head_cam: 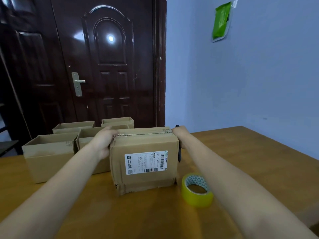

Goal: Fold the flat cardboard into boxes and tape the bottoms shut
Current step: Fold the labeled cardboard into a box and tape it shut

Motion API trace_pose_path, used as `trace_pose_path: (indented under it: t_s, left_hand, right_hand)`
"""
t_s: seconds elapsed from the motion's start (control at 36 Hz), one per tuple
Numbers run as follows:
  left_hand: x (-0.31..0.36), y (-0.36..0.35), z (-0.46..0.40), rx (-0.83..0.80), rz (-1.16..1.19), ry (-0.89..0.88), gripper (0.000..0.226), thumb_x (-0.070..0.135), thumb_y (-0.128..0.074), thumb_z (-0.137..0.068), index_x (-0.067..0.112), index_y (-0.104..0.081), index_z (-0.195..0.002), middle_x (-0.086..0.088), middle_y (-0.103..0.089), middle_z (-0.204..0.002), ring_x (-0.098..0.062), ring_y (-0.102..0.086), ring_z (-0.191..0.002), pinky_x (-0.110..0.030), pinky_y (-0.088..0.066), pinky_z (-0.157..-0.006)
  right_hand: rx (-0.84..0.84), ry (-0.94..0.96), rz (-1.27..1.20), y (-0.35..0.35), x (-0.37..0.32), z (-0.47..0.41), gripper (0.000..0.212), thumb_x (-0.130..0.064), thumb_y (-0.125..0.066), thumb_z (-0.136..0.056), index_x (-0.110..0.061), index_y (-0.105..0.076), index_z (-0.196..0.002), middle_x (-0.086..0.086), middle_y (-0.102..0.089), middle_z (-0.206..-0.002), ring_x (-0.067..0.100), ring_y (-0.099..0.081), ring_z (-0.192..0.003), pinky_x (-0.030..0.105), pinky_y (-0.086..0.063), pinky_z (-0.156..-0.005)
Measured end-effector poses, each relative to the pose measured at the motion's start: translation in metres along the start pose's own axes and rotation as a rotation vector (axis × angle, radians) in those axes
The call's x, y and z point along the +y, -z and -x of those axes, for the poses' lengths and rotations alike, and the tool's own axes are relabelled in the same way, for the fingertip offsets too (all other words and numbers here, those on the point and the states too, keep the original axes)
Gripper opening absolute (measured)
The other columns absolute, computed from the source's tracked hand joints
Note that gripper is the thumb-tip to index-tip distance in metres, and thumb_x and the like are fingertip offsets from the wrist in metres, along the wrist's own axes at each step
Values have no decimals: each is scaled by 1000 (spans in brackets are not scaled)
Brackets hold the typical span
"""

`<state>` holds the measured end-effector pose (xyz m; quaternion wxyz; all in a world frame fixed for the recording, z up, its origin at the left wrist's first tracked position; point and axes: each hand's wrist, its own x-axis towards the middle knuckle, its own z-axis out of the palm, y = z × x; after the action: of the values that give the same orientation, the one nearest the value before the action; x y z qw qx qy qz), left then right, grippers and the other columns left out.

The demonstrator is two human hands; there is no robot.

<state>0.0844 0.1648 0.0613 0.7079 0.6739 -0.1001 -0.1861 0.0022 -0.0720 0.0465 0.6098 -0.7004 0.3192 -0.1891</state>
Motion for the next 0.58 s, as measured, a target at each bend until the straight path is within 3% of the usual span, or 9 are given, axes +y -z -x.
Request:
trace_pose_path:
  t_s: [0.11,0.17,0.19,0.28,0.36,0.5,0.58]
  left_hand:
    - [-6,-6,15,-17,-59,56,36,24,-47,-99,8,-49,-132,-11,-67,-87,-22,-64,-66,-30,-52,-52]
    - [-9,-9,22,-29,-49,61,36,28,-47,-99,11,-50,-130,-12,-64,-88,-24,-61,-70,-31,-50,-55]
    - [-9,-10,24,-33,-29,63,36,29,-48,-98,12,-50,-129,-13,-65,-89,-25,-62,-70,-31,-51,-53]
    - [-5,-11,32,-45,20,75,31,29,-51,-97,11,-53,-123,-13,-67,-84,-25,-64,-67,-28,-54,-46]
    - [4,-16,41,-75,46,43,25,29,-51,-97,11,-59,-112,-11,-69,-82,-24,-65,-70,-32,-55,-58]
    - [25,-28,56,-133,90,-112,27,35,-47,-98,16,-66,-98,-4,-73,-85,-20,-66,-86,-33,-51,-76]
    - [43,-39,64,-145,153,-193,35,45,-45,-97,19,-67,-105,-4,-73,-99,-19,-69,-90,-31,-52,-68]
  right_hand:
    - [-26,-21,-8,1,6,8,15,3,-42,-91,-9,-46,-101,4,-47,-75,18,-48,-69,27,-40,-55]
    - [-24,-31,-26,-1,10,8,17,2,-41,-90,-6,-50,-102,5,-49,-77,17,-48,-67,27,-38,-53]
    - [-29,-21,-26,-1,10,9,11,1,-41,-91,-2,-52,-92,6,-49,-75,17,-47,-64,25,-37,-52]
    - [-20,11,-30,4,5,13,27,0,-42,-92,-9,-46,-67,5,-48,-68,16,-45,-59,23,-36,-48]
    - [0,42,-39,14,-9,17,29,2,-41,-93,-13,-39,-68,3,-44,-69,14,-44,-59,19,-36,-38]
    - [48,133,-38,43,-43,27,27,-7,-46,-94,-12,-37,-69,1,-40,-68,14,-39,-57,18,-33,-40]
    - [98,182,-53,62,-66,34,20,-27,-51,-94,-9,-54,-87,7,-56,-83,20,-53,-73,23,-40,-57]
